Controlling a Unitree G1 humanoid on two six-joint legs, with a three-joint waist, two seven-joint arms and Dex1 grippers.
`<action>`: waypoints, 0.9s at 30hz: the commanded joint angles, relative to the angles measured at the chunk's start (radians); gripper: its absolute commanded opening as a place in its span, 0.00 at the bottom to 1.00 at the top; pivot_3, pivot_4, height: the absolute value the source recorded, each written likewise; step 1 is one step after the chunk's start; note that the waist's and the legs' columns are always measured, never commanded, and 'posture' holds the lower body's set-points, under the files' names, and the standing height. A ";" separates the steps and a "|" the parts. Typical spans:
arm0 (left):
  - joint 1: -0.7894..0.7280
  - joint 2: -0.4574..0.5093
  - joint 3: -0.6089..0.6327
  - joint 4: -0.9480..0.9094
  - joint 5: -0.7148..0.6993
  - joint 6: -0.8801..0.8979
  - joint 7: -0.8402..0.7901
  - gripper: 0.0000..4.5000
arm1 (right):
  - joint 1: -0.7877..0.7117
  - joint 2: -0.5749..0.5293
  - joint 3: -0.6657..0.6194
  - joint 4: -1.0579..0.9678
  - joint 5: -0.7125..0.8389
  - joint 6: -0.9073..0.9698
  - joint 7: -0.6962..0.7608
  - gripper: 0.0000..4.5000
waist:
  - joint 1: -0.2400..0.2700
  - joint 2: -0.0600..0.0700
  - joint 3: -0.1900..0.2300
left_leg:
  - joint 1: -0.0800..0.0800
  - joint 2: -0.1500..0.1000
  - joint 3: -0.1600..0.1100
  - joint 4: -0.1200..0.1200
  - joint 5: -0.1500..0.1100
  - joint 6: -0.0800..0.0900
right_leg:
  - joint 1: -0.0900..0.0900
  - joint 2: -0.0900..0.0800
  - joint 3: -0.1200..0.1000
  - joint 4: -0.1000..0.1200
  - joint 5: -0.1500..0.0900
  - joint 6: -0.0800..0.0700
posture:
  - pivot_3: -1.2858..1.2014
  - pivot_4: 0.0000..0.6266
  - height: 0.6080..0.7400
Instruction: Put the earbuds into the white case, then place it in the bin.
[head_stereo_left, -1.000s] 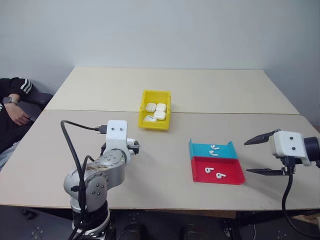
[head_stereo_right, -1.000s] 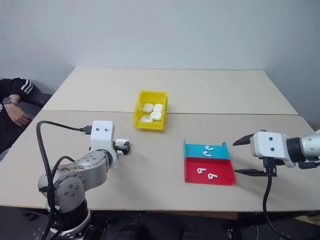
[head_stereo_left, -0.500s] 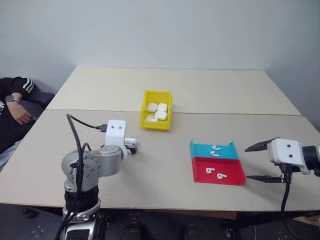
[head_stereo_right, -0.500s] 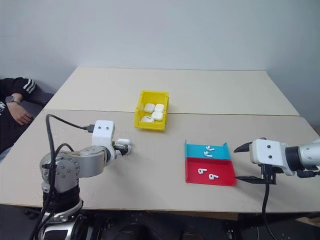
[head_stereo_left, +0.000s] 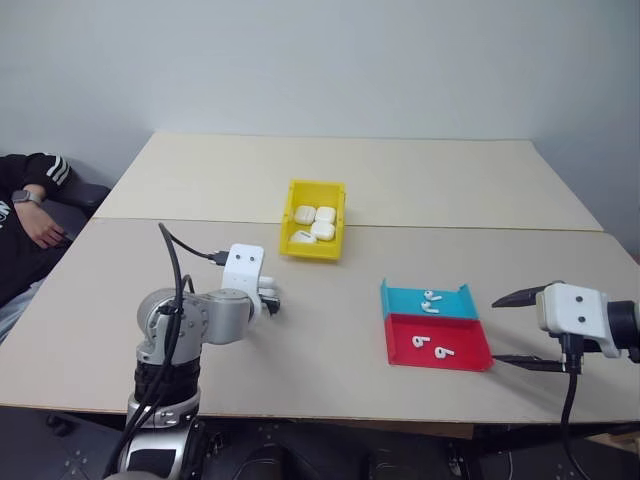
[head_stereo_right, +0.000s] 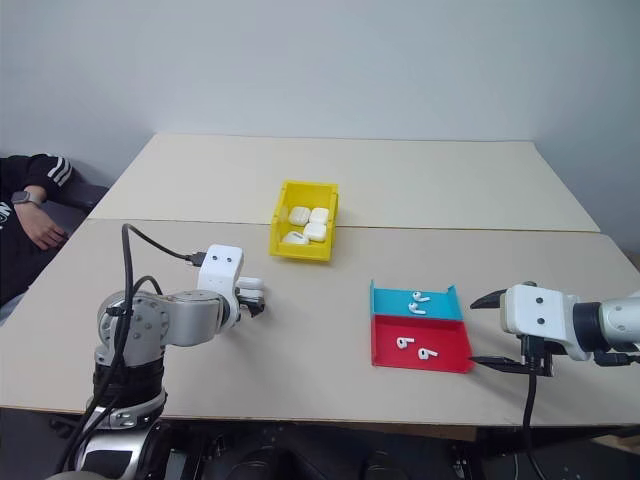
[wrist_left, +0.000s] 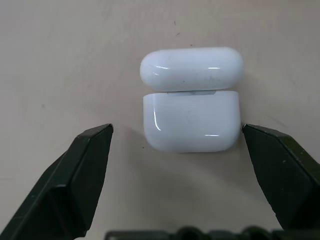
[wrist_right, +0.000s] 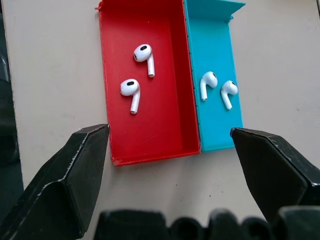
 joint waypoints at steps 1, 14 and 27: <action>-0.035 0.004 -0.005 0.017 0.032 0.003 -0.022 1.00 | -0.001 0.002 -0.048 -0.019 0.002 0.003 -0.012 0.99 | 0.000 0.000 0.000 | 0.000 0.000 0.000 0.000 0.000 0.000 | 0.000 0.000 0.000 0.000 0.000 0.000 | 0.52 0.24 1.00; -0.037 -0.012 -0.028 0.030 0.092 0.003 -0.100 1.00 | 0.018 0.003 -0.050 -0.029 -0.008 0.002 -0.033 0.99 | 0.002 0.000 0.000 | 0.000 0.000 0.000 0.000 0.000 0.000 | 0.000 0.000 0.000 0.000 0.000 0.000 | 0.52 0.24 1.00; -0.027 0.012 -0.070 0.018 0.150 0.003 -0.178 0.61 | 0.019 0.002 -0.046 -0.038 -0.009 0.007 -0.042 1.00 | 0.001 0.000 0.000 | 0.000 0.000 0.000 0.000 0.000 0.000 | 0.000 0.000 0.000 0.000 0.000 0.000 | 0.52 0.24 1.00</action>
